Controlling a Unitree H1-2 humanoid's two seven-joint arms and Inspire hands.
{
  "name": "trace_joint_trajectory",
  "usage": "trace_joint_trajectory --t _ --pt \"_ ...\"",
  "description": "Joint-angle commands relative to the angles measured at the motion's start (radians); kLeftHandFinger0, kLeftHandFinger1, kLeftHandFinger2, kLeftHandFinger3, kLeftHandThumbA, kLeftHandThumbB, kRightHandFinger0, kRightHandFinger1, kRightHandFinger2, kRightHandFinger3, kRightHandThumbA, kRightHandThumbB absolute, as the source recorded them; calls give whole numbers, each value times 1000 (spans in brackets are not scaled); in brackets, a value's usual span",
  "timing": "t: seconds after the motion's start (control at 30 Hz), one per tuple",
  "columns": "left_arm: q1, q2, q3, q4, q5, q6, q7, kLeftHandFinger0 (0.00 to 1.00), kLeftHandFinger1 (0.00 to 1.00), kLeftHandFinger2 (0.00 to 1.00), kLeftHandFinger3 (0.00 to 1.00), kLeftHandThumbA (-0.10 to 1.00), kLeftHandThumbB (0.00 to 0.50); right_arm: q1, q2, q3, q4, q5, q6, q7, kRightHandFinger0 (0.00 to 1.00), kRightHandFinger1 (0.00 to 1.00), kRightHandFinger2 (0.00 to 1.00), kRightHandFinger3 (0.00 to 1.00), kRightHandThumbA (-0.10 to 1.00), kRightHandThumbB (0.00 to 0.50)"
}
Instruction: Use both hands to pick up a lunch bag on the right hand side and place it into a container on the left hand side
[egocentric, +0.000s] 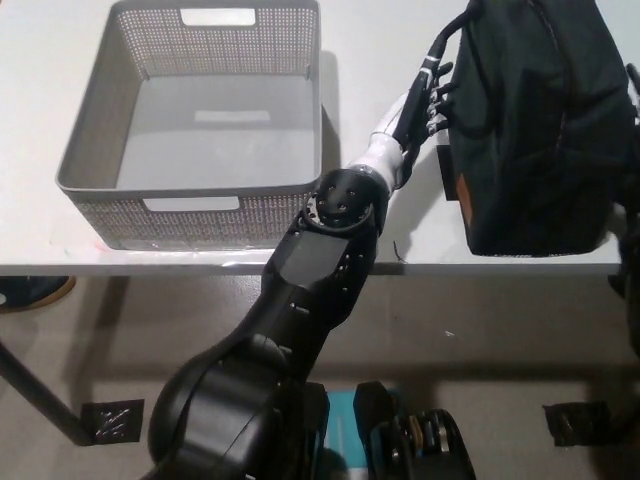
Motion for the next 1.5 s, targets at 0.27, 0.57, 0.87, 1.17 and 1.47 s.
trace_joint_trajectory --t 0.27,0.57,0.87,1.17,1.47 --pt "-125 -7 -40 105 40 -31 64 1000 1000 1000 1000 1000 465 -143 58 -12 166 22 -97 79 1000 1000 1000 1000 1000 229" --pt "-121 -27 -175 163 145 -36 49 1000 1000 1000 1000 1000 365 -115 147 19 87 -21 -130 -15 1000 1000 1000 1000 1000 201" --pt "-129 -71 -261 160 168 7 28 1000 1000 1000 1000 1000 307 -17 211 84 -157 -43 -42 -90 1000 1000 1000 1000 1000 144" --pt "-129 -102 -273 164 153 -35 -43 1000 1000 1000 1000 1000 333 68 213 85 -344 -81 10 -226 1000 1000 1000 1000 1000 142" --pt "-171 -120 -255 143 129 -15 -112 1000 1000 1000 1000 1000 337 106 215 82 -530 -145 35 -372 1000 1000 1000 1000 1000 80"
